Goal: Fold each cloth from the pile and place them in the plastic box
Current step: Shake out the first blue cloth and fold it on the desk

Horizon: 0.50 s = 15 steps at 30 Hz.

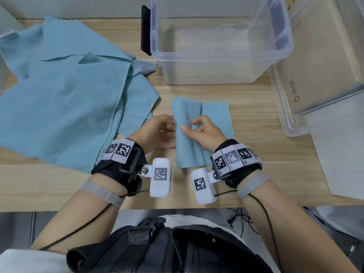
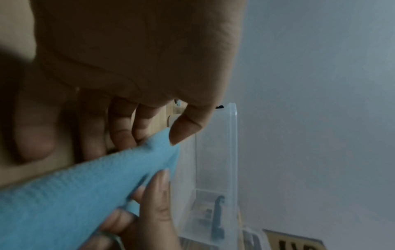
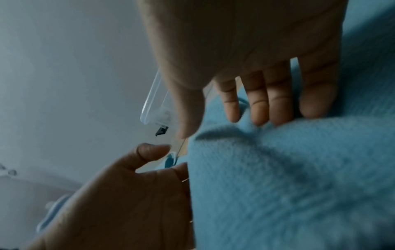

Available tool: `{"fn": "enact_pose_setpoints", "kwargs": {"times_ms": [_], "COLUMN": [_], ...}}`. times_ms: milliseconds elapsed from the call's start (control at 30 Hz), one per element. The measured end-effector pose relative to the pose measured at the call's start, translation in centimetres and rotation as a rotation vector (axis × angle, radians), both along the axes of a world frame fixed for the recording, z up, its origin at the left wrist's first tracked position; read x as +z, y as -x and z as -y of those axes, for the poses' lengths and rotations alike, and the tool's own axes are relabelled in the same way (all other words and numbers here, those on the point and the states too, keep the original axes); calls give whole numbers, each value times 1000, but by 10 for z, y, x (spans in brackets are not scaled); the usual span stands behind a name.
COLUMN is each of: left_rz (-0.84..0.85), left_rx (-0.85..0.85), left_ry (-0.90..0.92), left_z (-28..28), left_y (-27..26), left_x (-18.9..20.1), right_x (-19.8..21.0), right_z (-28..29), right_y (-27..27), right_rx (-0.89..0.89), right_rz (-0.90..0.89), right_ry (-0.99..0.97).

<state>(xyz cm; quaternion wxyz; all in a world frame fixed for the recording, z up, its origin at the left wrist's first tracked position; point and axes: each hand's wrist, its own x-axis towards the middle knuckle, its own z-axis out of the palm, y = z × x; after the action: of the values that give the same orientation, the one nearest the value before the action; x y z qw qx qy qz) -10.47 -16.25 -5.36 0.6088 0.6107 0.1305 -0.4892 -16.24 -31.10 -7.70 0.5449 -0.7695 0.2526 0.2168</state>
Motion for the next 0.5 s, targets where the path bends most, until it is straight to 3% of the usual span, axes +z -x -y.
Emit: {"fn": "enact_pose_setpoints", "kwargs": {"times_ms": [133, 200, 400, 500], "left_rz": [-24, -18, 107, 64], "left_rx": [-12, -63, 99, 94], "left_ry": [159, 195, -23, -3], "left_z": [1, 5, 24, 24], "left_y": [-5, -5, 2, 3], "left_x": [12, 14, -4, -18], "right_x": [15, 19, 0, -4], "right_z": [-1, 7, 38, 44], "right_y": [-1, 0, 10, 14], "right_rx": [-85, -128, -150, -116], "right_rz": [13, 27, -58, -50], "right_ry": [-309, -351, 115, 271]}}
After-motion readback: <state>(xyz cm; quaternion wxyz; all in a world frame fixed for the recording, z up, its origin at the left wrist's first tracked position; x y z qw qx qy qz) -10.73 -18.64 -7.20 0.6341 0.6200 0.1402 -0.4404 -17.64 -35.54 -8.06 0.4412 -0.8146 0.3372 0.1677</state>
